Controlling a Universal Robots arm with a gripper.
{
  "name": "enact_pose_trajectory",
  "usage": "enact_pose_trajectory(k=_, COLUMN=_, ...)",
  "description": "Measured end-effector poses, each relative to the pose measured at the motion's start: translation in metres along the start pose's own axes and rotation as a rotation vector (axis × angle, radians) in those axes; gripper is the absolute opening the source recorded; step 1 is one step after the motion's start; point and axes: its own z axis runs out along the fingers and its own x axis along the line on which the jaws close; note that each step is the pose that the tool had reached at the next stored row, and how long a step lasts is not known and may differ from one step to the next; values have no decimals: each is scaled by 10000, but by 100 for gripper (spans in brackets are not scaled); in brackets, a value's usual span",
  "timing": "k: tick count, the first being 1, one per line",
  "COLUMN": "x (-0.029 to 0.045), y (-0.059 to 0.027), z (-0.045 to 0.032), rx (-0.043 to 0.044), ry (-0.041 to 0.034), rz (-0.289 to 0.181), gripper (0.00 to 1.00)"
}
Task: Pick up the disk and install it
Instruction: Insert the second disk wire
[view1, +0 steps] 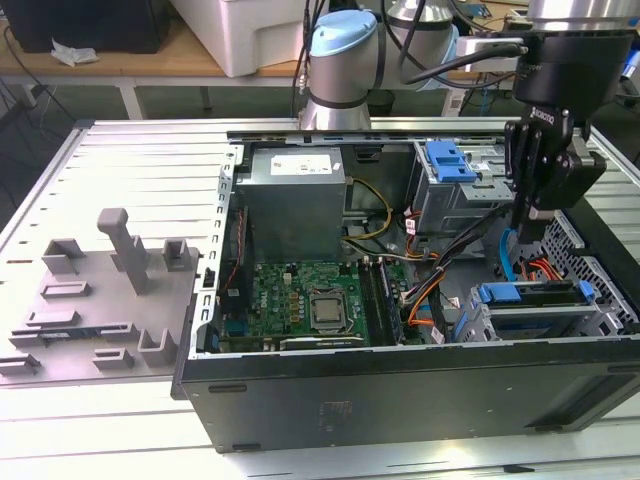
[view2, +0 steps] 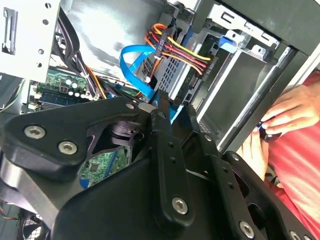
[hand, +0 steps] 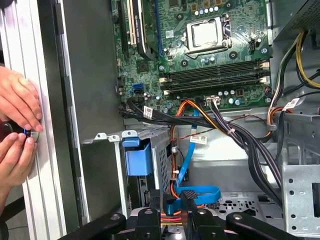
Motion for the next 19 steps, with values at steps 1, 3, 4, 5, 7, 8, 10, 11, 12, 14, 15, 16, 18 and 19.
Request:
enact_pose_trajectory(k=1, x=0, y=3, z=1, rx=1, ry=10, rz=1, gripper=30)
enact_pose_trajectory(k=3, x=1, y=11, z=2, rx=4, ry=40, rz=-1, gripper=30)
enact_pose_trajectory(k=4, x=1, y=15, z=2, rx=6, ry=53, rz=0, gripper=30)
enact_pose_trajectory(k=5, x=1, y=19, z=3, rx=7, ry=67, rz=-1, gripper=30)
enact_pose_trajectory(k=7, x=1, y=22, z=5, rx=11, ry=95, rz=-3, gripper=30)
enact_pose_trajectory(k=8, x=1, y=23, z=4, rx=13, ry=109, rz=-4, gripper=30)
enact_pose_trajectory(k=10, x=0, y=23, z=5, rx=17, ry=154, rz=-4, gripper=30)
enact_pose_trajectory(k=11, x=-1, y=24, z=5, rx=19, ry=173, rz=-4, gripper=30)
enact_pose_trajectory(k=12, x=-2, y=24, z=5, rx=21, ry=194, rz=-5, gripper=30)
enact_pose_trajectory(k=14, x=-5, y=24, z=5, rx=27, ry=244, rz=-7, gripper=30)
enact_pose_trajectory(k=15, x=-6, y=24, z=5, rx=30, ry=274, rz=-8, gripper=30)
enact_pose_trajectory(k=16, x=-7, y=24, z=5, rx=33, ry=298, rz=-8, gripper=29)
enact_pose_trajectory(k=18, x=-7, y=24, z=5, rx=37, ry=344, rz=-10, gripper=22)
enact_pose_trajectory(k=19, x=-7, y=24, z=5, rx=38, ry=374, rz=-11, gripper=16)
